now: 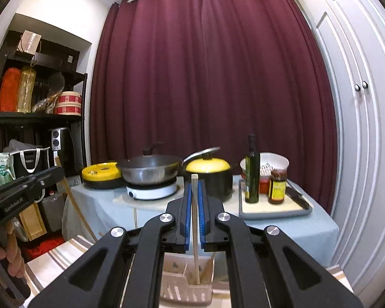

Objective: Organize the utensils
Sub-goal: 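Lift both held chopsticks upright and carry them over the white caddy, then open both grippers to drop the chopsticks into the caddy, then lower both open grippers toward the remaining chopsticks on the tablecloth, then close the right gripper on one chopstick while the left gripper grasps another, then lift both held chopsticks upright and carry them over the white caddy, then open both grippers to drop the chopsticks into the caddy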

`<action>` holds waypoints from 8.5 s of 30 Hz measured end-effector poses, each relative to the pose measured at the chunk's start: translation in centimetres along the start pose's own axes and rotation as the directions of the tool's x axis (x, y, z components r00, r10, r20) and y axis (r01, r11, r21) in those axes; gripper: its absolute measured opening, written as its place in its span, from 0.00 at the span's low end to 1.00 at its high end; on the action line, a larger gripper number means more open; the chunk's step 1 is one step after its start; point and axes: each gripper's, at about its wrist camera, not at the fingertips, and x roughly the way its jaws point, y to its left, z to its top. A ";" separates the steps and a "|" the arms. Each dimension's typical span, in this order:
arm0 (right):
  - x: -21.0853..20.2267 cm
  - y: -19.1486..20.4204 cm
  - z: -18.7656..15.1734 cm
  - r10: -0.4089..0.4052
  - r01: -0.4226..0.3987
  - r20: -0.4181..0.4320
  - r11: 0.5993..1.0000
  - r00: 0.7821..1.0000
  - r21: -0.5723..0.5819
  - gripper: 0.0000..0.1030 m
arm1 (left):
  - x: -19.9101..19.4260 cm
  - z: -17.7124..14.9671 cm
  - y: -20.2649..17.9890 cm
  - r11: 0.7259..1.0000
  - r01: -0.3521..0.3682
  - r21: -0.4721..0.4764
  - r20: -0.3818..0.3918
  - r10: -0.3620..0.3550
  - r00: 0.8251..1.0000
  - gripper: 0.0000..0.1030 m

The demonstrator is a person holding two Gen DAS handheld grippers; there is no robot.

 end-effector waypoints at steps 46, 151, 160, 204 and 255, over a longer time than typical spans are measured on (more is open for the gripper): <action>3.2 -0.7 -5.3 0.005 0.001 -0.137 0.999 0.991 0.042 0.39 | 5.8 -6.3 -0.7 1.000 0.019 -0.021 -0.140 -0.022 0.990 0.61; -12.2 1.9 -29.3 0.023 0.031 -0.484 0.994 0.875 0.102 0.09 | -10.9 -31.8 -3.9 0.998 0.068 0.010 -0.554 -0.051 0.831 0.06; -12.8 2.1 -28.3 0.015 0.028 -0.459 0.996 0.888 0.087 0.07 | -11.2 -30.6 -3.7 0.998 0.054 0.025 -0.519 -0.033 0.854 0.06; -8.2 0.5 -12.7 -0.074 0.076 -0.223 0.997 0.972 0.003 0.07 | -7.7 -13.9 1.6 0.997 -0.080 0.000 -0.268 0.077 0.960 0.07; 5.2 -0.3 -1.9 -0.014 0.013 -0.020 0.999 1.000 -0.035 0.07 | 7.2 -0.5 -1.5 1.000 -0.022 0.018 -0.039 0.023 0.999 0.06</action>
